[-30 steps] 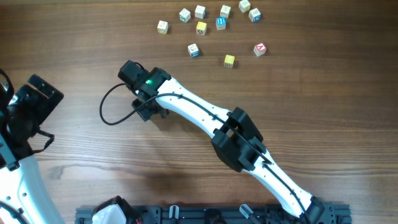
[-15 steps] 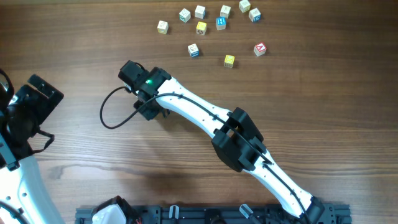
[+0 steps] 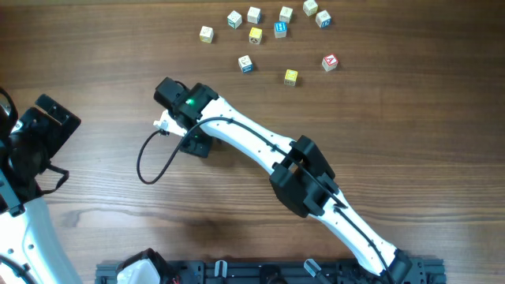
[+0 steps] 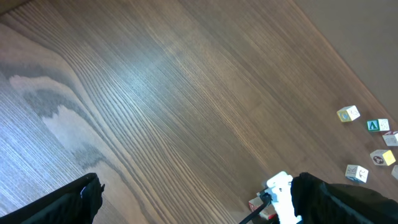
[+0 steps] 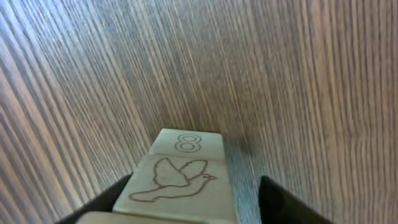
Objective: Form a tower
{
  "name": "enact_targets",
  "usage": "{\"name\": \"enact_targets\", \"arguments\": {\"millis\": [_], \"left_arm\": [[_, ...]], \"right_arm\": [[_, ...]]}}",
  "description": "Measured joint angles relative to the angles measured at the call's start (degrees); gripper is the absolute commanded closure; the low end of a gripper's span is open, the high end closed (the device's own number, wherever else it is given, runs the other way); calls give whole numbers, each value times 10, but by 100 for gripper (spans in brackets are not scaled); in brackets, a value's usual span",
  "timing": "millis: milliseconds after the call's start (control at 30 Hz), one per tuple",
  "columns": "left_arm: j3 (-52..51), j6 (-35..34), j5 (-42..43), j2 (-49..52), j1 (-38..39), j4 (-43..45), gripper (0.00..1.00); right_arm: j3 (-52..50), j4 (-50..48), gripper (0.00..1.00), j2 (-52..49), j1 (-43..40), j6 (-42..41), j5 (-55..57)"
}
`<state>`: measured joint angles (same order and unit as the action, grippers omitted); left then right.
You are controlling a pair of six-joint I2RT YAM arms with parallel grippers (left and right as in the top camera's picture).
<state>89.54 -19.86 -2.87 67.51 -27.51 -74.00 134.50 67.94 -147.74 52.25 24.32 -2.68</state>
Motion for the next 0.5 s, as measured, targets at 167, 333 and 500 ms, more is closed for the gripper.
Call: {"name": "enact_targets", "arguments": {"millis": [167, 333, 500], "left_arm": [[0, 0, 0, 0, 0, 0, 0], [0, 0, 0, 0, 0, 0, 0], [0, 0, 0, 0, 0, 0, 0]], "right_arm": [[0, -3, 0, 1, -1, -13, -3], [0, 7, 0, 4, -1, -37, -7], [-1, 9, 0, 35, -2, -39, -7]]}}
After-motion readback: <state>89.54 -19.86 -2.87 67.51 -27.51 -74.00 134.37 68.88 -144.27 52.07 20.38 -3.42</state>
